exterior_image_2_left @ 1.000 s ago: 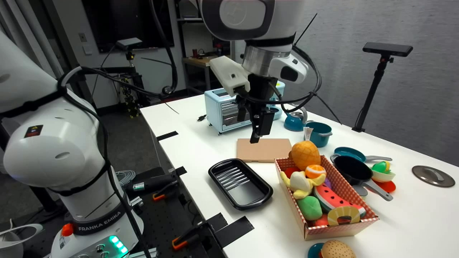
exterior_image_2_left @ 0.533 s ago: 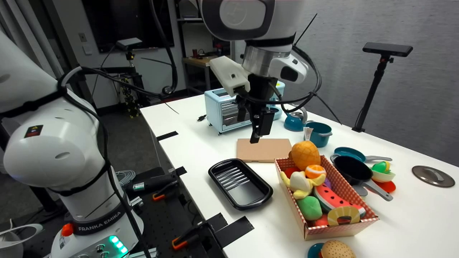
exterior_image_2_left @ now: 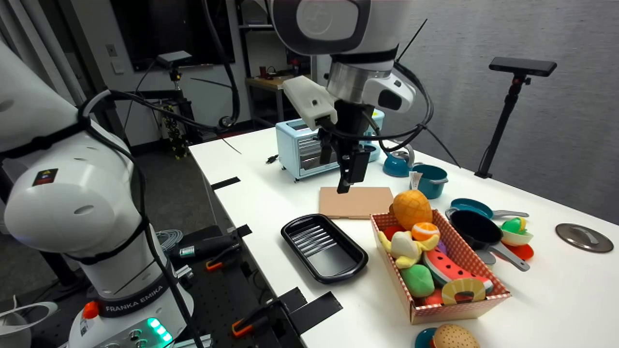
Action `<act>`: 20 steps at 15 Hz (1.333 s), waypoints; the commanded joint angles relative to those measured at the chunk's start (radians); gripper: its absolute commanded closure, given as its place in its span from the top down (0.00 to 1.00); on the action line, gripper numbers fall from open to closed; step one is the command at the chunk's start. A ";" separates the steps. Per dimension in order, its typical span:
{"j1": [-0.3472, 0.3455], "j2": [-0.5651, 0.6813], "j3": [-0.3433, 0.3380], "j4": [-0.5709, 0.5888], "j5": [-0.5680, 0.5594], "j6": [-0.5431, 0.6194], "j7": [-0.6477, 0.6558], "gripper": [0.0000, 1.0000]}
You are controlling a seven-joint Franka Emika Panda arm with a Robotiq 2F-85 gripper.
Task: Take the stuffed pineapple and put it on the tray
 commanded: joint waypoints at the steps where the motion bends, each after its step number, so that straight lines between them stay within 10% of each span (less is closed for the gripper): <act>1: -0.028 0.021 0.007 0.030 0.025 0.008 -0.016 1.00; 20: -0.045 0.404 0.041 0.482 0.192 0.056 0.019 1.00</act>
